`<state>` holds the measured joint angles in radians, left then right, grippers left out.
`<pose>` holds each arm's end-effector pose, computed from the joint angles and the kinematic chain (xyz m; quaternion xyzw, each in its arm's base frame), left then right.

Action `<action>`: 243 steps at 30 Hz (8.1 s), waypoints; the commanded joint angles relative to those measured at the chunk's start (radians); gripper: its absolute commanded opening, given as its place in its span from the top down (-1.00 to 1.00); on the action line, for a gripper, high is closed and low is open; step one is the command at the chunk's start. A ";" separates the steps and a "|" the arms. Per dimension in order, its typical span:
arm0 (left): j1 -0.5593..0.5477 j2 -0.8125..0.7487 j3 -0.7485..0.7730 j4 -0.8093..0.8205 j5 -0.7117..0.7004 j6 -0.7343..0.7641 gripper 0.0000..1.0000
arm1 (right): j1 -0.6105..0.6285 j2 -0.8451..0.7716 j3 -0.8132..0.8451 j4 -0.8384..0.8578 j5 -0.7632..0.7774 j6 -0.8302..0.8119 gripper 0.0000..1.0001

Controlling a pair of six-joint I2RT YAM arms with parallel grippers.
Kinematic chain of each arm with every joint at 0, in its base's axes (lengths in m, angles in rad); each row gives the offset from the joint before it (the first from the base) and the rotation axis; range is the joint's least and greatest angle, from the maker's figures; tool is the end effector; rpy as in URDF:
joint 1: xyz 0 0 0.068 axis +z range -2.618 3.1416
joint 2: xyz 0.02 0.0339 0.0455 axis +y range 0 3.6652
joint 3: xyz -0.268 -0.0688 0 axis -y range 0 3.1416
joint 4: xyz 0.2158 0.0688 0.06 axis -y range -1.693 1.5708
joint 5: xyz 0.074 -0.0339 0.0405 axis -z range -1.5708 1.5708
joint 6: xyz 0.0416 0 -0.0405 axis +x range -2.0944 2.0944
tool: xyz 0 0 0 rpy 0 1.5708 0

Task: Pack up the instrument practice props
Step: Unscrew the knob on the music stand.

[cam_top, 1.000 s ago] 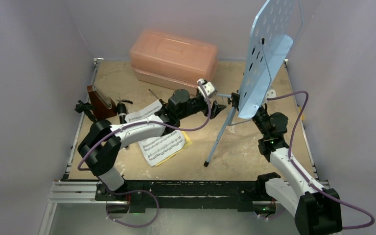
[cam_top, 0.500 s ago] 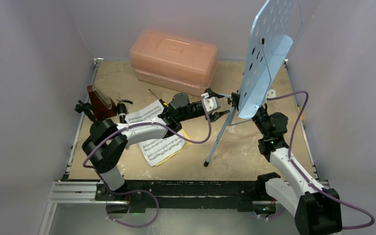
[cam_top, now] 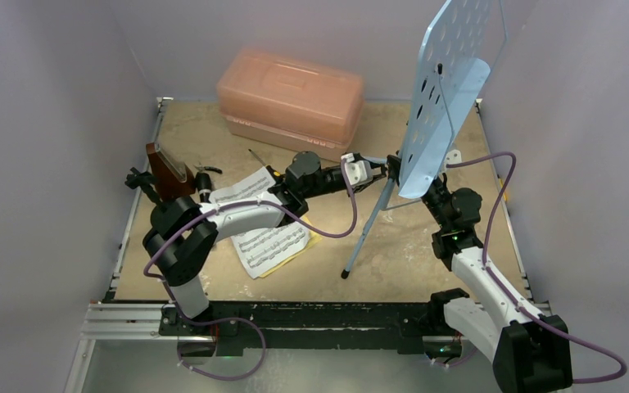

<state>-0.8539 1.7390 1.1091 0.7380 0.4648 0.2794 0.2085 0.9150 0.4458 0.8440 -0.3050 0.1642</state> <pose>0.2390 -0.3026 0.3111 0.4935 0.4563 -0.3527 0.6510 0.1754 0.0499 0.3235 -0.1378 0.5535 0.2354 0.7869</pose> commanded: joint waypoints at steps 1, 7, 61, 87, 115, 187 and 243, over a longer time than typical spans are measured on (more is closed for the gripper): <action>-0.005 0.004 0.040 0.000 0.032 -0.046 0.56 | 0.013 -0.015 0.032 0.010 -0.046 0.133 0.88; 0.007 0.002 0.081 -0.052 0.022 -0.190 0.79 | 0.013 -0.016 0.033 0.010 -0.048 0.134 0.88; -0.067 -0.075 -0.046 -0.082 -0.106 0.504 -0.09 | 0.012 -0.018 0.033 0.010 -0.049 0.133 0.88; -0.074 0.021 0.064 -0.110 -0.124 0.438 0.30 | 0.012 -0.025 0.034 0.004 -0.048 0.132 0.88; 0.097 0.119 0.268 -0.274 0.115 -0.915 0.73 | 0.013 -0.033 0.032 0.004 -0.051 0.138 0.88; 0.030 -0.076 0.039 -0.168 -0.117 -0.763 0.09 | 0.013 -0.058 0.002 0.003 0.027 0.209 0.89; 0.086 0.082 0.133 -0.181 -0.109 -0.985 0.37 | 0.012 0.010 -0.027 0.062 0.010 0.239 0.89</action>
<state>-0.7593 1.8259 1.2308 0.5041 0.3099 -0.7223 0.2150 0.9142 0.4210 0.8951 -0.3008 0.2375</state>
